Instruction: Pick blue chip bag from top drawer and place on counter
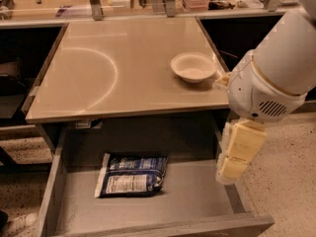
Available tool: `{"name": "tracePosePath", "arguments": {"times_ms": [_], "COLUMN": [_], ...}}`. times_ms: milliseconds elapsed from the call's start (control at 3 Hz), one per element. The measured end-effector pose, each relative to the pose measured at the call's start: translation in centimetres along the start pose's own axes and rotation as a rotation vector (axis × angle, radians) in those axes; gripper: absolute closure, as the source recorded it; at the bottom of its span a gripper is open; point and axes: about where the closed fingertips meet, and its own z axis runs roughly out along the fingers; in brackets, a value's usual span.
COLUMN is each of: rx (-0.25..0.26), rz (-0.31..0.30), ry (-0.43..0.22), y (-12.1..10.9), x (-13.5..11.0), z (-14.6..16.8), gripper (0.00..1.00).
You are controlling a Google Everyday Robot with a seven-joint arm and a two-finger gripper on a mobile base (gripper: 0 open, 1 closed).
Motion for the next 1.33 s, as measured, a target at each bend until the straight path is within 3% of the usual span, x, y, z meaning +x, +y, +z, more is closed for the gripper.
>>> {"name": "tracePosePath", "arguments": {"times_ms": [333,667,1333], "rx": [0.0,0.004,-0.015], "rz": [0.0,0.021,0.077], "ry": [0.0,-0.017,-0.06], "y": [0.0,0.3,-0.6], "x": [0.0,-0.4,-3.2], "z": [0.0,2.1,12.5], "gripper": [0.0,0.0,0.0]}}
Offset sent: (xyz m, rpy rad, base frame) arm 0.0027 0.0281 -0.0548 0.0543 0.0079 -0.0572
